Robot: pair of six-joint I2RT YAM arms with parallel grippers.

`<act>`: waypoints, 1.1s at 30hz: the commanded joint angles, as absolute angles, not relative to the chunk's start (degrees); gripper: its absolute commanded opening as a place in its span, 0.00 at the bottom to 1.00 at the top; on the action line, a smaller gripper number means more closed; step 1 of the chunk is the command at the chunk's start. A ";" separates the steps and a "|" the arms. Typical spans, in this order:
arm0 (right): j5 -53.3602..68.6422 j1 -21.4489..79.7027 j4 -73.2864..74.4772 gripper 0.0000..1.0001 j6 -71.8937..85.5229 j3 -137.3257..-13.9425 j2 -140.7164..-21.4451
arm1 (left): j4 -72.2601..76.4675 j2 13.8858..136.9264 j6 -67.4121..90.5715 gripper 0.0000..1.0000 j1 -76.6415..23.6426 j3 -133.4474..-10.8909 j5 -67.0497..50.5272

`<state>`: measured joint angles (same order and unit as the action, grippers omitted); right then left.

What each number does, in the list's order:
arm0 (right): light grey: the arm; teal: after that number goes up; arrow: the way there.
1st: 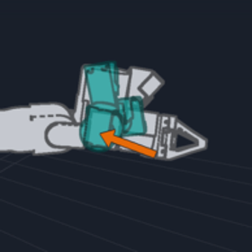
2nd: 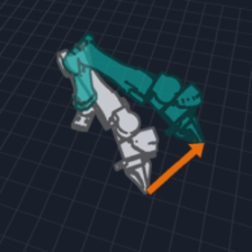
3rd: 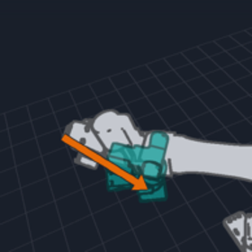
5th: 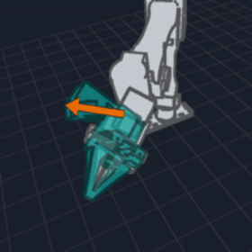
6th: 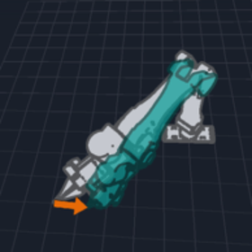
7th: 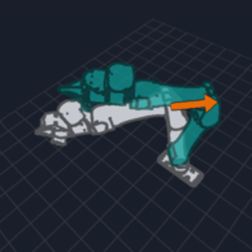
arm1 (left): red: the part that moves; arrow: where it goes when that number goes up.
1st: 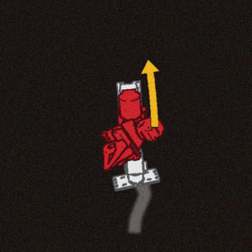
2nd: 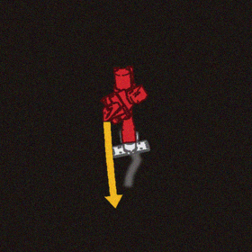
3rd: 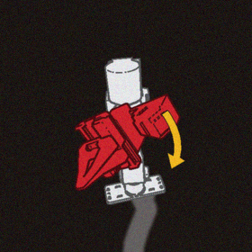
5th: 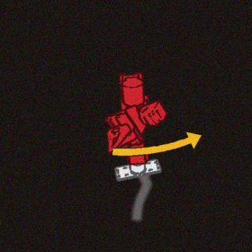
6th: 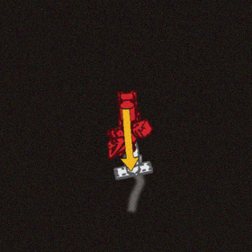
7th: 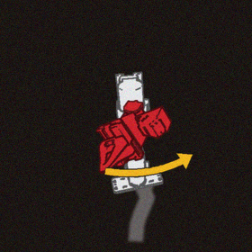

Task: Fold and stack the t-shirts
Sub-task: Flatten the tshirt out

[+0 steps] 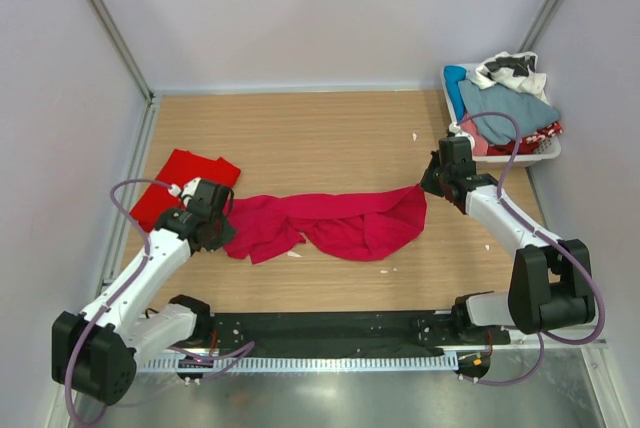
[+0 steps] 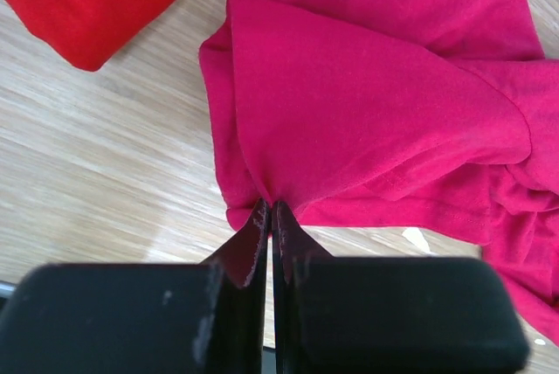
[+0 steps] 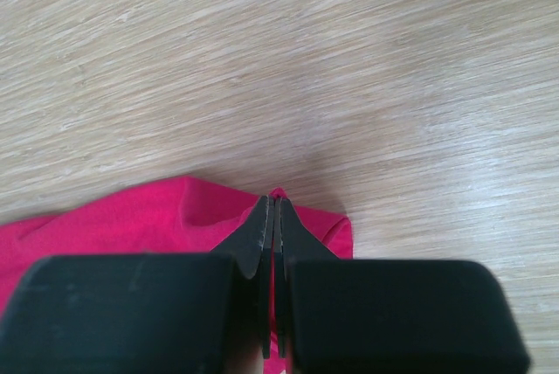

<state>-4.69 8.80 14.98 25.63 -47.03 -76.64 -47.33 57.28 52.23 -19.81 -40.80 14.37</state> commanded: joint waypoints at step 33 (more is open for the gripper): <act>2.20 7.21 21.18 0.01 19.78 -83.66 -32.79 | -45.79 45.88 37.71 0.00 -15.29 -119.52 11.43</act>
<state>3.29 7.38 21.19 22.31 -83.26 -32.47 -50.59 44.31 40.75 -15.62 -118.80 13.23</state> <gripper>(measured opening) 0.023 0.005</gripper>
